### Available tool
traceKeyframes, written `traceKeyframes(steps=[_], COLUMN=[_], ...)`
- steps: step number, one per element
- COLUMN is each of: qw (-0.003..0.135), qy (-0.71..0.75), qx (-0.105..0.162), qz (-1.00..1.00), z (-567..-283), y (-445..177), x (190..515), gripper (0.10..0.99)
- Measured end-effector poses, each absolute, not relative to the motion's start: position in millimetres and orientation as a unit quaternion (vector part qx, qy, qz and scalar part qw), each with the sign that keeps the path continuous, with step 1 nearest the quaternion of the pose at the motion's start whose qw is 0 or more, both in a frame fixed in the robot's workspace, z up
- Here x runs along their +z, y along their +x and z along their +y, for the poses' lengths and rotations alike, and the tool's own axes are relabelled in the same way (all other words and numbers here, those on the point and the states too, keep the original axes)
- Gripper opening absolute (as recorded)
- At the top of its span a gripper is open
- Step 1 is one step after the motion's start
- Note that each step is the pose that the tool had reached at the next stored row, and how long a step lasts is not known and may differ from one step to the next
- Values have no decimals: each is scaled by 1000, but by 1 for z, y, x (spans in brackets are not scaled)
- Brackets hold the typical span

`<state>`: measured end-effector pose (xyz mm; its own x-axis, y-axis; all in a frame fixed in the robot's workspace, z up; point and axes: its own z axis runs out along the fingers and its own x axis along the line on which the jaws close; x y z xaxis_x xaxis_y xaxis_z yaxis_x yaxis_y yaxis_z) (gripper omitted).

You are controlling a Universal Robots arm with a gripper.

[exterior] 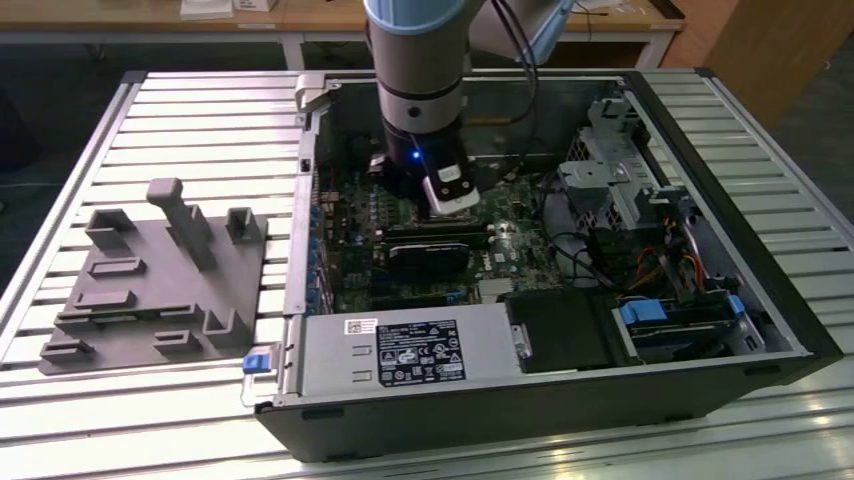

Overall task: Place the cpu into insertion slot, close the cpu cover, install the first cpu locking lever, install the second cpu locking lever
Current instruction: 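Install the second cpu locking lever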

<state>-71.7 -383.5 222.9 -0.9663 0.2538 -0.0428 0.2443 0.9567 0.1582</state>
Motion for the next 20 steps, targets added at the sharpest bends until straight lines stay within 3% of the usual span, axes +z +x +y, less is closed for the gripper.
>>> traceKeyframes(steps=[20], qw=[26], qy=[127], qx=[118], qz=[984], z=[-395], y=[-83], x=[209], gripper=[106])
